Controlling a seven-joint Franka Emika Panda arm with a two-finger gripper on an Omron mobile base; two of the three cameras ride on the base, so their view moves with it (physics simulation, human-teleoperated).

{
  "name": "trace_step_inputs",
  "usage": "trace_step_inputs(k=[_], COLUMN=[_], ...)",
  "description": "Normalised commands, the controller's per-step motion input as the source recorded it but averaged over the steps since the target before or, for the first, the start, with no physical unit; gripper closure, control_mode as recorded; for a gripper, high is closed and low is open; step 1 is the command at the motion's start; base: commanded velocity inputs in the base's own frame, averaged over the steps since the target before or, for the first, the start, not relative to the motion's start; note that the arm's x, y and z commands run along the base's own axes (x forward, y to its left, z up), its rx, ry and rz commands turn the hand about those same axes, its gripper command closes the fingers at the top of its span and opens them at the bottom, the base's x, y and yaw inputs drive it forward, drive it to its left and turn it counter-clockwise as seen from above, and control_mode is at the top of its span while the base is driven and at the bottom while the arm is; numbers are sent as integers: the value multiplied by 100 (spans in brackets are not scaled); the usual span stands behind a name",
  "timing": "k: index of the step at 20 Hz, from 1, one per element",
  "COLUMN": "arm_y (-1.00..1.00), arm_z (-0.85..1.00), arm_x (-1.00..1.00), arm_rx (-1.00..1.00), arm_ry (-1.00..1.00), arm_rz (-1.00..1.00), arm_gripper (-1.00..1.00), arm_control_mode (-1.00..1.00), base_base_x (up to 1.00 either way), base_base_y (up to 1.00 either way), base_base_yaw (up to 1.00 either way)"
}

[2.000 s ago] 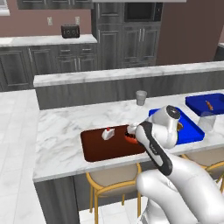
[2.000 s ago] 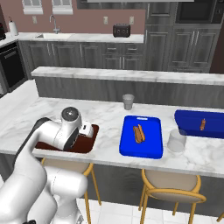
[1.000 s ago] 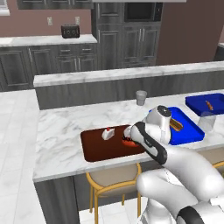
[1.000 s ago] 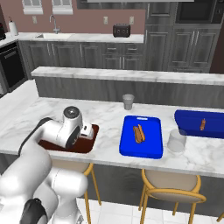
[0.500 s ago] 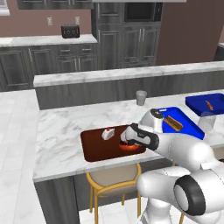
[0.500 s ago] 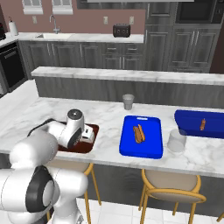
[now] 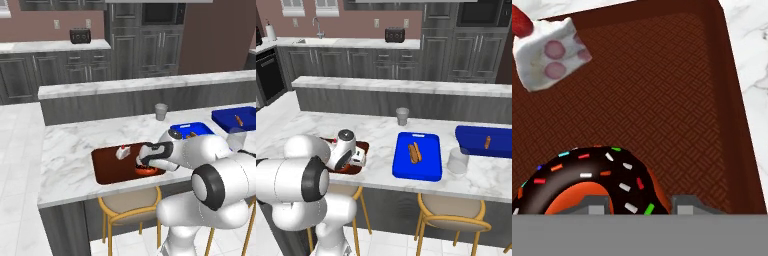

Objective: Take the donut and cake from the fridge and place them on the empty tray on the dining counter.

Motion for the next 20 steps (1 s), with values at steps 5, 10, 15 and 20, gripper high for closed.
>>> trace_step_inputs(k=[5, 10, 15, 20], arm_y=[3, 2, 19, 0], arm_z=[-21, 0, -1, 25], arm_x=[24, 2, 0, 2], arm_rx=[1, 3, 0, 2], arm_ry=[-2, 0, -2, 0], arm_rz=[0, 0, 0, -3], arm_gripper=[100, 100, -100, -100], arm_control_mode=[-100, -100, -100, -100], base_base_x=[0, 0, 0, 0], base_base_y=[0, 0, 0, 0], base_base_yaw=[0, 0, 0, 0])
